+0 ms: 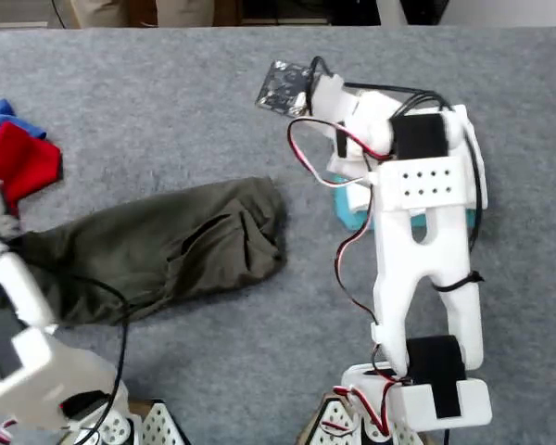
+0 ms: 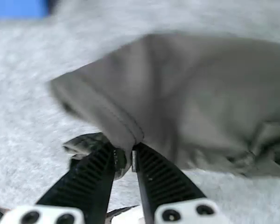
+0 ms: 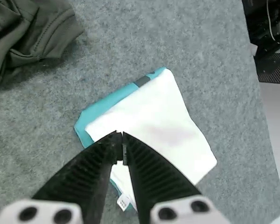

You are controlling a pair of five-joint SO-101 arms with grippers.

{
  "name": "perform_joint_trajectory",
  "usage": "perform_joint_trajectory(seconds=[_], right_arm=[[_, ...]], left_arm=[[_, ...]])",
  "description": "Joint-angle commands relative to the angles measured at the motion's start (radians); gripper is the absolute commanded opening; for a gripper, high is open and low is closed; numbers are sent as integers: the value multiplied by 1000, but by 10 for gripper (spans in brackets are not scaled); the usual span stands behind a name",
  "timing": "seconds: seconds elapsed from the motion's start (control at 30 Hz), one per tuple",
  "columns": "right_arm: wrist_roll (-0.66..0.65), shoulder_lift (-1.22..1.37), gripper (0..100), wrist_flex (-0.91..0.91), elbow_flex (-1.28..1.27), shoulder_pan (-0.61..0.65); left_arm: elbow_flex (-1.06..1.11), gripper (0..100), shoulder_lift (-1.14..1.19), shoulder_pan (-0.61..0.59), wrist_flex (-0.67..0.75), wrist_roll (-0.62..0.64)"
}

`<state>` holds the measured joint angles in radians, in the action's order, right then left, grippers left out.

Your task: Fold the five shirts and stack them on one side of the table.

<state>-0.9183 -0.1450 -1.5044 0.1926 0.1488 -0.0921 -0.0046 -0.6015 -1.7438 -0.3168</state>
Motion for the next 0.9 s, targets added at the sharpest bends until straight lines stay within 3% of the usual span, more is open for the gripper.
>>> perform_joint_trajectory(seconds=[0.0, 0.2, 0.37, 0.63, 0.87], right_arm=[[15, -48, 2, -49, 108, -73], [15, -50, 2, -135, 165, -240], [57, -94, 2, -155, 122, -338], [55, -334, 2, -5, -150, -348], [55, -507, 2, 150, -463, -348]], left_arm=[[83, 19, -177, 284, -15, 66], [117, 19, -277, 772, 69, 278], [118, 19, -252, 991, 249, 376], [109, 19, -82, 1086, 431, 440], [5, 42, 70, 1100, 382, 446]])
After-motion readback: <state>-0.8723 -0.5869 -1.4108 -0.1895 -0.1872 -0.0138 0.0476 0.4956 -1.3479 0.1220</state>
